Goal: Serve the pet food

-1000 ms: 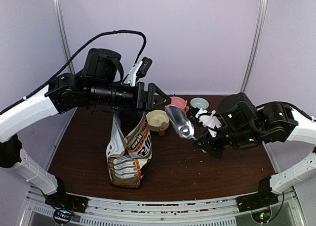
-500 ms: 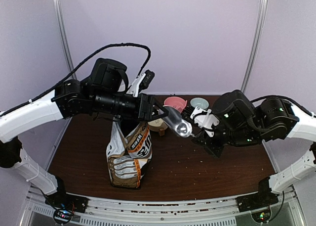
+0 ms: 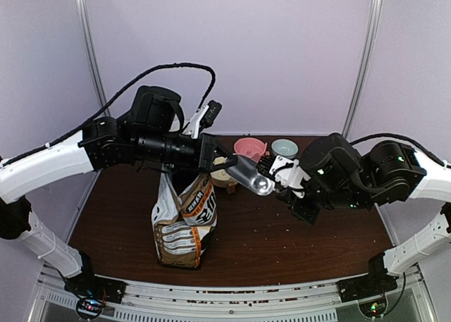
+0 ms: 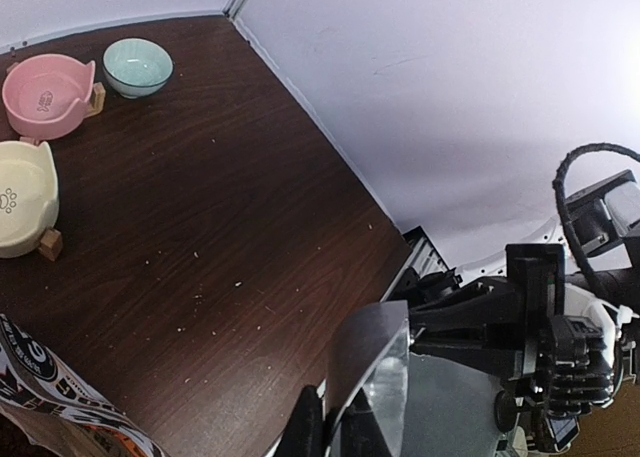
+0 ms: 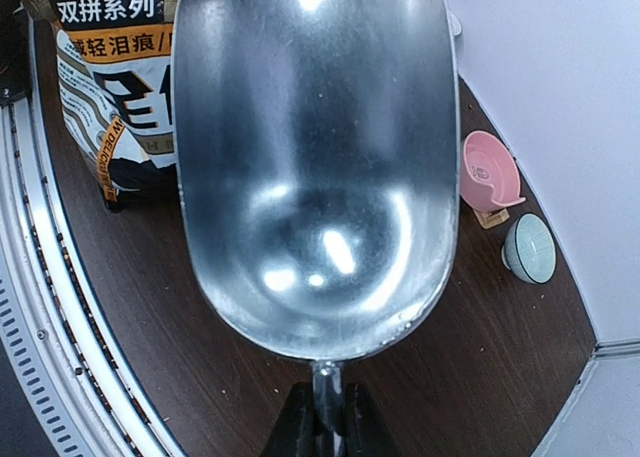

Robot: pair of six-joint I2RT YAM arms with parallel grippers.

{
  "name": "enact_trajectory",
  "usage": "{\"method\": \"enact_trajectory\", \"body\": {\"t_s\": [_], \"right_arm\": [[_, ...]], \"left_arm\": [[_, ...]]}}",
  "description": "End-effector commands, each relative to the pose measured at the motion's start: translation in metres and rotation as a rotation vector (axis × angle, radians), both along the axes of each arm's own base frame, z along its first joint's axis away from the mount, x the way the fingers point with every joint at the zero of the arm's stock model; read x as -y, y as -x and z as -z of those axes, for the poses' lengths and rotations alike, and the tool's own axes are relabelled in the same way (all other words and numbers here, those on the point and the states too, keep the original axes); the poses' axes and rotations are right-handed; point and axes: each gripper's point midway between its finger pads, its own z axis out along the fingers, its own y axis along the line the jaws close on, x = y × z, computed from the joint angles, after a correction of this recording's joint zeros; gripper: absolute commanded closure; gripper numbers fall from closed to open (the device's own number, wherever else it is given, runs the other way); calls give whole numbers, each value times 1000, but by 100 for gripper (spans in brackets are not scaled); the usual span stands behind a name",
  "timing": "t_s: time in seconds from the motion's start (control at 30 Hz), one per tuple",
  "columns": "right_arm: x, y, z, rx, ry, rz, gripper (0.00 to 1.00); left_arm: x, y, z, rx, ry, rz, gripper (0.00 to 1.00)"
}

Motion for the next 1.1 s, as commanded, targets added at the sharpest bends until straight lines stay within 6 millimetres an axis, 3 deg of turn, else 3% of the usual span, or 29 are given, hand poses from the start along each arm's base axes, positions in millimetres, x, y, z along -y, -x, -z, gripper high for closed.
{"method": "enact_trajectory", "body": {"t_s": [0.0, 0.03, 0.07, 0.13, 0.23, 0.37, 0.6, 0.7, 0.87, 1.07], "right_arm": [[1, -12, -26, 68, -119, 77, 100], [2, -12, -29, 70, -140, 82, 99], [4, -11, -33, 70, -170, 87, 91], [6, -8, -42, 65, -230, 81, 62], [9, -4, -52, 44, -348, 71, 26], [19, -8, -69, -62, -597, 114, 9], [11, -10, -89, -392, -1053, 71, 7], [11, -9, -97, -477, -1184, 31, 13], [12, -8, -104, -541, -1256, 1, 33], [13, -7, -109, -570, -1284, -8, 36]], "left_arm": [[13, 13, -13, -3, 93, 84, 100], [12, 13, -15, 3, 103, 85, 100], [10, 13, -17, 10, 116, 78, 100], [5, 10, -24, 35, 141, 50, 100], [-3, 5, -33, 73, 183, 2, 100], [-7, 4, -45, 114, 232, -11, 100], [-12, 5, -55, 157, 261, -11, 100], [-12, 6, -55, 159, 262, -6, 100], [-11, 8, -55, 160, 261, 4, 100], [-12, 8, -56, 162, 263, 3, 100]]}}
